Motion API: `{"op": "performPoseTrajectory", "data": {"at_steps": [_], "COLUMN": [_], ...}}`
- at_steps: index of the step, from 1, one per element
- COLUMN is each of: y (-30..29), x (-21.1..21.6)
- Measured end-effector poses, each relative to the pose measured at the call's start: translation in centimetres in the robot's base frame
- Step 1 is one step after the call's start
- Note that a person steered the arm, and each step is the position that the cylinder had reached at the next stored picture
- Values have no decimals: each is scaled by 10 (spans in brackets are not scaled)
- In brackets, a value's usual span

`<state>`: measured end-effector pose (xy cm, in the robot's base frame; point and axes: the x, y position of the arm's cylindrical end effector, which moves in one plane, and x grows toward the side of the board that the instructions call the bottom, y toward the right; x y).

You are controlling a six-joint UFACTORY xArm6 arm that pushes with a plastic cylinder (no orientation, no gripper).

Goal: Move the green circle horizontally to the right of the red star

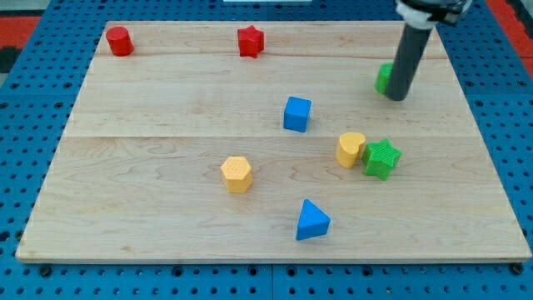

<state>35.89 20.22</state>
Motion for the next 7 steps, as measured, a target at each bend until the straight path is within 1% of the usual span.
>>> {"op": "performPoseTrajectory", "data": {"at_steps": [1, 2, 3, 4, 5, 6, 7], "y": [0, -58, -61, -110, -113, -107, -84], "x": [-33, -79, -67, -60, -103, -116, -116]}}
